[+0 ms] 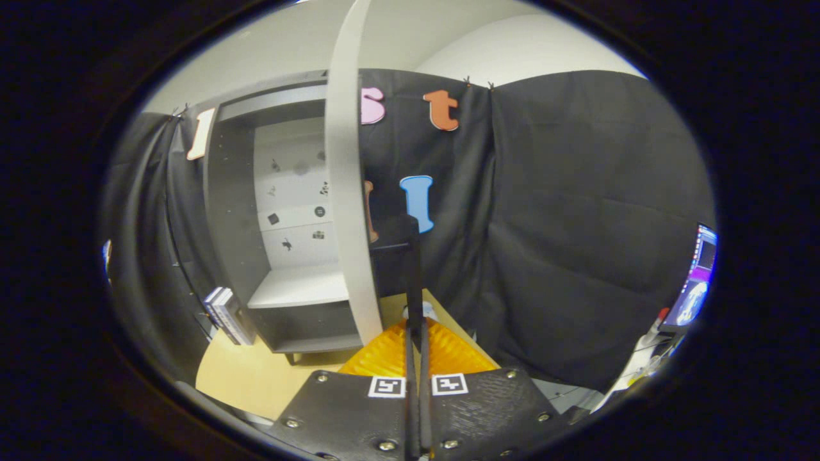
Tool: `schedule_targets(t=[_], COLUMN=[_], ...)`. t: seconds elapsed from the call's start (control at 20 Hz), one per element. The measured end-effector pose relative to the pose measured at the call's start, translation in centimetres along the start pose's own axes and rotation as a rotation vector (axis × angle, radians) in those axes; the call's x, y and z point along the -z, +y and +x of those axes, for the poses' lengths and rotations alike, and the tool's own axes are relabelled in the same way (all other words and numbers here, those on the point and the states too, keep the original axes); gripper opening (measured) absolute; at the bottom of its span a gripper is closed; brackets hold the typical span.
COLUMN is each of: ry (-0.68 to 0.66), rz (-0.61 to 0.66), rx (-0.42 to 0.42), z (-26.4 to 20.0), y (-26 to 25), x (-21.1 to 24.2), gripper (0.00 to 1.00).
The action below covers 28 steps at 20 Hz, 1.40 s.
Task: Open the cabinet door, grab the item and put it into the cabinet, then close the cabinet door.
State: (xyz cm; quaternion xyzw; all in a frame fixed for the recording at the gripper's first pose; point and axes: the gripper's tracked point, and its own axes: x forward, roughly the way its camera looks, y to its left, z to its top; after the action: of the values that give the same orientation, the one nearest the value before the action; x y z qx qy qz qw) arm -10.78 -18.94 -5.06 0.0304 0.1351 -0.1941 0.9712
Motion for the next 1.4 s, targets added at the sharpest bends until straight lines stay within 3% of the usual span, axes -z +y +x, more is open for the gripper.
schedule_targets(t=[0.1, 0.35, 0.7, 0.85, 1.1, 1.15, 1.4], ry=[0.001, -0.031, -0.103, -0.112, -0.016, 0.002, 0.105], rz=[0.026, 0.066, -0.028, -0.087, -0.128, -0.136, -0.177], rx=[0.024, -0.014, -0.148, -0.2, -0.306, -0.313, -0.342], z=[-0.8, -3.0, -3.2, -2.2, 0.2, 0.7, 3.3], y=[-0.8, 1.0, 10.8, 15.2, 21.0, 21.7, 24.4], x=[0.2, -0.5, -0.3, 1.4, 6.7, 7.8, 13.7], gripper=[0.01, 0.01, 0.01, 0.01, 0.03, 0.08, 0.12])
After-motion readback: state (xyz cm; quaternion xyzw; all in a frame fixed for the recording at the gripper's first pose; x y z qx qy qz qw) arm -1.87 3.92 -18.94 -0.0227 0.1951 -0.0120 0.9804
